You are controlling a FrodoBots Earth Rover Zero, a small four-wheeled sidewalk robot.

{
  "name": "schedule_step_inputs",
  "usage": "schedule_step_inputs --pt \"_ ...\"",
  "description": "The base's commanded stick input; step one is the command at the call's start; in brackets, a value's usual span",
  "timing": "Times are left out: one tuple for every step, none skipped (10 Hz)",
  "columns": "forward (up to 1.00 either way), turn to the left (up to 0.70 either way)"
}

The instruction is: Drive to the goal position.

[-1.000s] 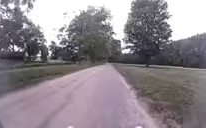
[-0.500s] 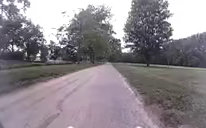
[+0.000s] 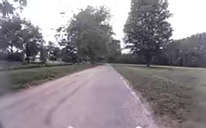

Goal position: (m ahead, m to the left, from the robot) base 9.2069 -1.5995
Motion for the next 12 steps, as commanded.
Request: schedule_step_inputs --pt "0.7 0.0" --pt "0.7 0.0" --pt "0.7 0.0" --pt "0.7 0.0" --pt "0.7 0.0" --pt "0.7 0.0" --pt "0.7 0.0" --pt "0.7 0.0" --pt "0.7 0.0" --pt "0.7 0.0" --pt "0.7 0.0" --pt "0.7 0.0"
